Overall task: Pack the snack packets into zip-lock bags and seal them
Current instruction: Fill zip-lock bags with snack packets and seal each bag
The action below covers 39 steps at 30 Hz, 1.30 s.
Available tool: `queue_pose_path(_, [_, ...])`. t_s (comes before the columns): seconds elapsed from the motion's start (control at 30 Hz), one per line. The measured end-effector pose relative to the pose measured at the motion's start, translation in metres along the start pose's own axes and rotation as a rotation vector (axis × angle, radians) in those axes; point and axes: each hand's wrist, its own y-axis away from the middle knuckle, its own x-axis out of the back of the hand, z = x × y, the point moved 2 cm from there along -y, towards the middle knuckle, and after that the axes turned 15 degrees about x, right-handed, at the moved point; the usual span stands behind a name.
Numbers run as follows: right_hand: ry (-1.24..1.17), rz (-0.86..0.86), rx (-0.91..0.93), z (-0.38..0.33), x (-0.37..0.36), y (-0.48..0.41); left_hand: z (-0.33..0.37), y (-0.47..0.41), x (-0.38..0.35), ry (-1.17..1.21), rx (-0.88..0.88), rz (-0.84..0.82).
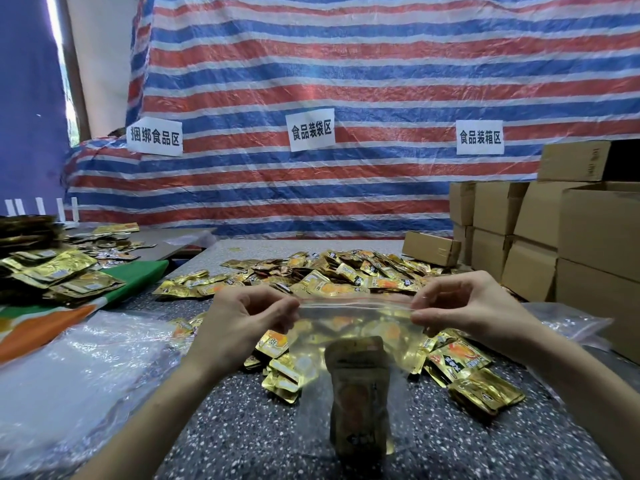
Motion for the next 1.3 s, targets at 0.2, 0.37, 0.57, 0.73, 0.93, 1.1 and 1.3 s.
queue_pose_path(0.2, [-0.024,0.040,0.000,0.004,0.003,0.002,-0.007,0.001,0.005,-0.024,-0.025,-0.020])
queue_pose_path(0.37, [0.087,0.040,0.070,-0.005,0.002,-0.003,-0.005,-0.003,0.004,0.019,-0.050,-0.004])
queue_pose_path(0.57, [0.253,-0.040,0.097,-0.008,0.003,-0.003,-0.004,-0.009,-0.005,0.109,-0.030,-0.007])
queue_pose_path(0.73, [0.254,-0.042,0.117,-0.009,0.004,-0.001,-0.007,-0.010,-0.009,0.001,-0.021,0.032])
queue_pose_path(0.93, [0.143,-0.018,0.079,-0.008,0.005,0.003,-0.011,-0.003,-0.014,-0.041,-0.012,0.089])
queue_pose_path(1.1, [0.122,-0.022,0.067,-0.010,0.009,0.007,-0.004,0.005,-0.019,0.008,-0.052,0.106])
queue_pose_path(1.3, [0.344,-0.085,0.044,-0.025,0.006,0.012,0.013,0.016,-0.029,-0.109,-0.188,0.158])
